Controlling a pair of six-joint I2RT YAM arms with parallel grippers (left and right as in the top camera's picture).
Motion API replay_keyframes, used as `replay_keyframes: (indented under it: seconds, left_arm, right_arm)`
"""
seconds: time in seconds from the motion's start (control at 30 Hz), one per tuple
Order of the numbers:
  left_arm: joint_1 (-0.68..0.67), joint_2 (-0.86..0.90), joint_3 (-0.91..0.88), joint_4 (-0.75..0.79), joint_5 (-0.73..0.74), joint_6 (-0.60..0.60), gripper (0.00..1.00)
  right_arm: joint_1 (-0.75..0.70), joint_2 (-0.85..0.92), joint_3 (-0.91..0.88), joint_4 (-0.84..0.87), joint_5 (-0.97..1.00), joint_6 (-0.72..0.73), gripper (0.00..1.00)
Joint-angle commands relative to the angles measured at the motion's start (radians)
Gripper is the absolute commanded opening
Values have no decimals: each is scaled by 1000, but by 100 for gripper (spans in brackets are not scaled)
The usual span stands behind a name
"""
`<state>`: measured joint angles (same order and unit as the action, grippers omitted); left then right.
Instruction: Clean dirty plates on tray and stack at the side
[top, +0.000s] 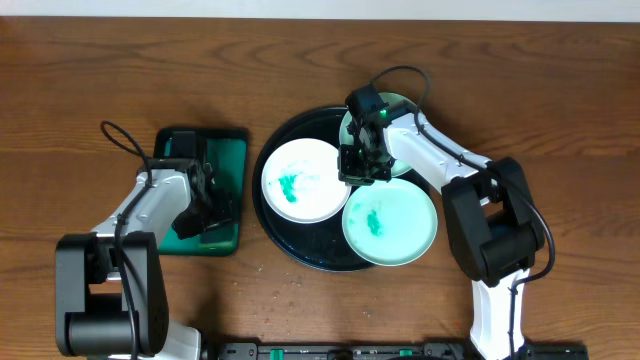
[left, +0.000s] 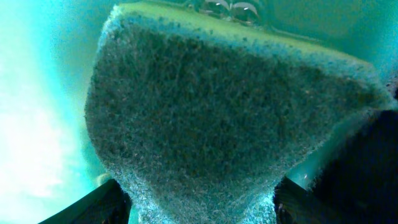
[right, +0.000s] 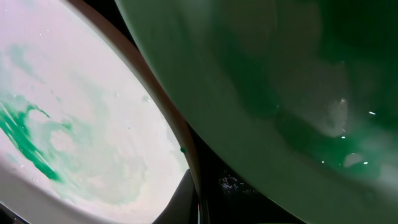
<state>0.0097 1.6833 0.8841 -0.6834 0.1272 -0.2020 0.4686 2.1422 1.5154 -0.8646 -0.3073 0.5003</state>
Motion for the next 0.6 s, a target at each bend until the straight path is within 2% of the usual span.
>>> replay_keyframes:
  seconds: [0.0, 0.2, 0.33, 0.47, 0.57]
  left_arm:
    - [6, 22, 17, 6, 4, 14, 72]
    - [6, -138, 24, -24, 5, 14, 72]
    - [6, -242, 24, -45, 5, 26, 76]
    - [6, -215, 23, -47, 23, 26, 75]
    - [6, -163, 23, -45, 23, 31, 70]
  right_arm:
    - [3, 20, -34, -19, 11, -27, 1]
    - [2, 20, -34, -36, 10, -29, 1]
    - [4, 20, -34, -33, 10, -34, 1]
    - [-1, 20, -34, -30, 10, -34, 1]
    - [-16, 20, -34, -42, 10, -35, 1]
